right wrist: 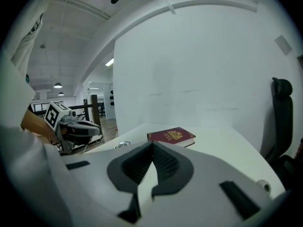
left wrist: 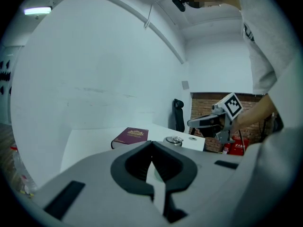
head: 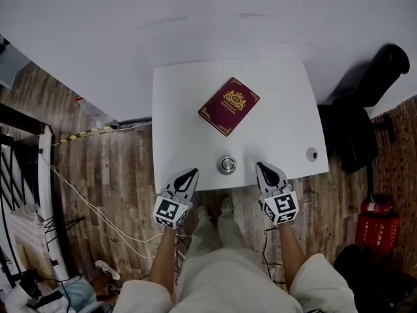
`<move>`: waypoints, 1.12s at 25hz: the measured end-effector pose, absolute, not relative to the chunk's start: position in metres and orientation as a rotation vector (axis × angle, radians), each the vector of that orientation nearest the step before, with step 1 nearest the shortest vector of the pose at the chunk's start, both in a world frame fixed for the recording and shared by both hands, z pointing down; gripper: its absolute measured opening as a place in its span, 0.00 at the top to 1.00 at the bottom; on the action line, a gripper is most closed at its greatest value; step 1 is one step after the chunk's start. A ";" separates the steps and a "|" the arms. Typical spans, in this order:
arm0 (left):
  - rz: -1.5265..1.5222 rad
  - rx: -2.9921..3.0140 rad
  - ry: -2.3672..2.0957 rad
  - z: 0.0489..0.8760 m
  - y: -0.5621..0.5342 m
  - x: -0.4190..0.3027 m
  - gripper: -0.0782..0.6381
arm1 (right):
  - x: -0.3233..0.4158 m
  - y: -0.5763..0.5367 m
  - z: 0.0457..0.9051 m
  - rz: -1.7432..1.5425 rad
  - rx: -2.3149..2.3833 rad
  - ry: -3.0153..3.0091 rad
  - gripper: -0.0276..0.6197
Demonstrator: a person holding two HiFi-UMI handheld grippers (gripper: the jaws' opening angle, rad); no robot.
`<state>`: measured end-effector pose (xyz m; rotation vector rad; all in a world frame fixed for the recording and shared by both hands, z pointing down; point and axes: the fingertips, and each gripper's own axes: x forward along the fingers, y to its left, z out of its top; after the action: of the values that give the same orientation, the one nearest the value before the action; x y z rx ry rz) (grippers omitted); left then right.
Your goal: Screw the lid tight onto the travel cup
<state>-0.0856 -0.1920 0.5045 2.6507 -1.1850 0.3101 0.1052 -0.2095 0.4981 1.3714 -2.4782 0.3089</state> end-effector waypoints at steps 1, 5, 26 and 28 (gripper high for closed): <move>0.312 2.651 -1.192 0.500 -0.194 -0.087 0.88 | 0.105 -0.211 0.493 0.301 1.373 -2.478 0.96; 0.326 2.661 -1.210 0.479 -0.197 -0.088 0.88 | 0.105 -0.214 0.471 0.269 1.389 -2.485 0.96; 0.273 2.712 -1.343 0.391 -0.209 -0.099 0.88 | 0.112 -0.212 0.391 0.117 1.467 -2.534 0.96; 0.268 2.716 -1.348 0.389 -0.208 -0.098 0.88 | 0.114 -0.209 0.391 0.118 1.472 -2.528 0.96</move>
<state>-0.0976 -0.2078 0.3887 2.7160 -1.3482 0.2675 0.1138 -0.2086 0.3913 1.4725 -2.5276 0.1184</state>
